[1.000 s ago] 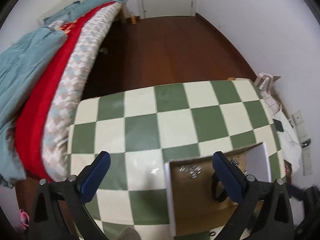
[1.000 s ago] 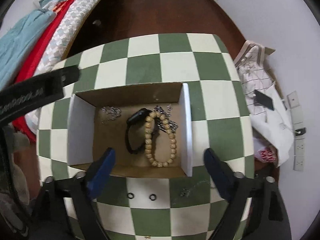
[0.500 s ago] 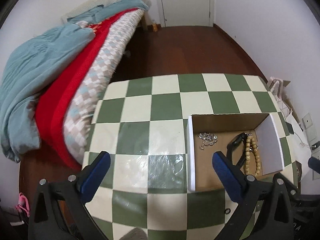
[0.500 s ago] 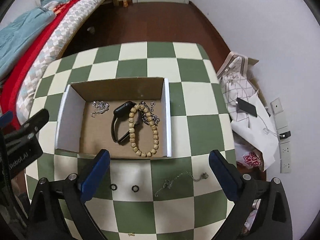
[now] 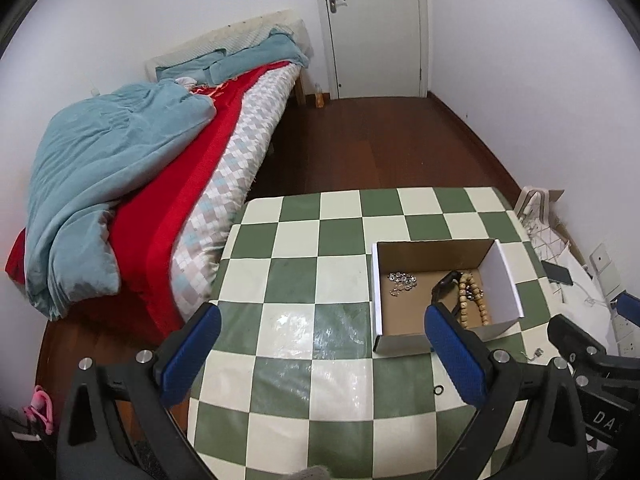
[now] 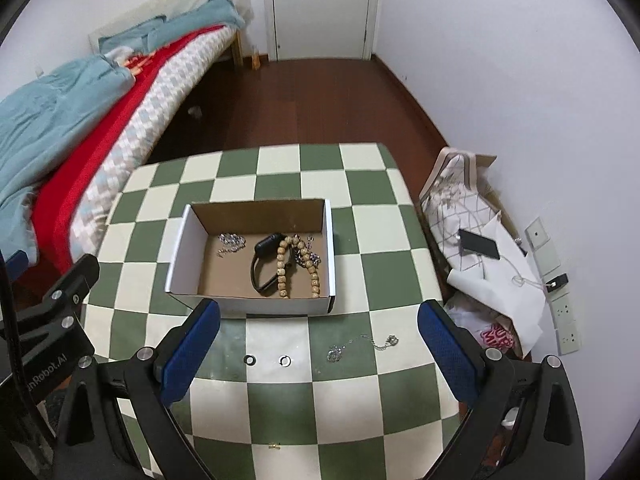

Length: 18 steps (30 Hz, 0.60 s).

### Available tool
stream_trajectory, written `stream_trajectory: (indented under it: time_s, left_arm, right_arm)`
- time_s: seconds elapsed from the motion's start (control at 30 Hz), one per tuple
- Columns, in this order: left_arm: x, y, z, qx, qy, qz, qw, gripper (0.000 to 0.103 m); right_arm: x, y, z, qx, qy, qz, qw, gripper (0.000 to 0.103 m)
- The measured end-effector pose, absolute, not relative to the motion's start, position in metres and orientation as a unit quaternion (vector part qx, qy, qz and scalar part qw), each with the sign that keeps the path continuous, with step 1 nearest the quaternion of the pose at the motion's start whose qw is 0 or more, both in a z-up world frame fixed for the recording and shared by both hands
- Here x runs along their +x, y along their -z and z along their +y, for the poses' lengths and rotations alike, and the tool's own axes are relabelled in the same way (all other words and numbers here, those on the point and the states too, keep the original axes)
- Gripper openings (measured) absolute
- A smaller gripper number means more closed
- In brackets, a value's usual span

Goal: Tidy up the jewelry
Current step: 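Withdraw both open tools from the box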

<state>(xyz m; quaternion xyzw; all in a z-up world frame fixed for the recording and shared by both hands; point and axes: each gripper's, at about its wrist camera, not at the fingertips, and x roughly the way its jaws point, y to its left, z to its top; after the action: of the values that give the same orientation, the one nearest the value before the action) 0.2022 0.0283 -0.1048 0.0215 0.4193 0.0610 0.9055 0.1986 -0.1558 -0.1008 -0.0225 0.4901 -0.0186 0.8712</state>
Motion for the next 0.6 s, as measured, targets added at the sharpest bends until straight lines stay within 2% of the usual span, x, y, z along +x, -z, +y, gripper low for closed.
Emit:
stream_trajectory:
  time_s: [0.23,0.43,0.6]
  left_arm:
    - [0.173,0.102,0.024,0.035,-0.07,0.407,0.91,0.103]
    - [0.168,0.154,0.013,0.055,-0.072,0.454,0.886,0.103]
    - [0.176,0.206,-0.003,0.074,-0.061,0.496,0.863,0.103]
  right_arm:
    - [0.164,0.081,-0.163,0.009,0.011,0.474,0.88,0.1]
    - [0.147,0.129,-0.187,0.028,0.027,0.517,0.855,0.099]
    - [0.147,0.185,-0.208,0.036,0.039,0.552,0.832,0.068]
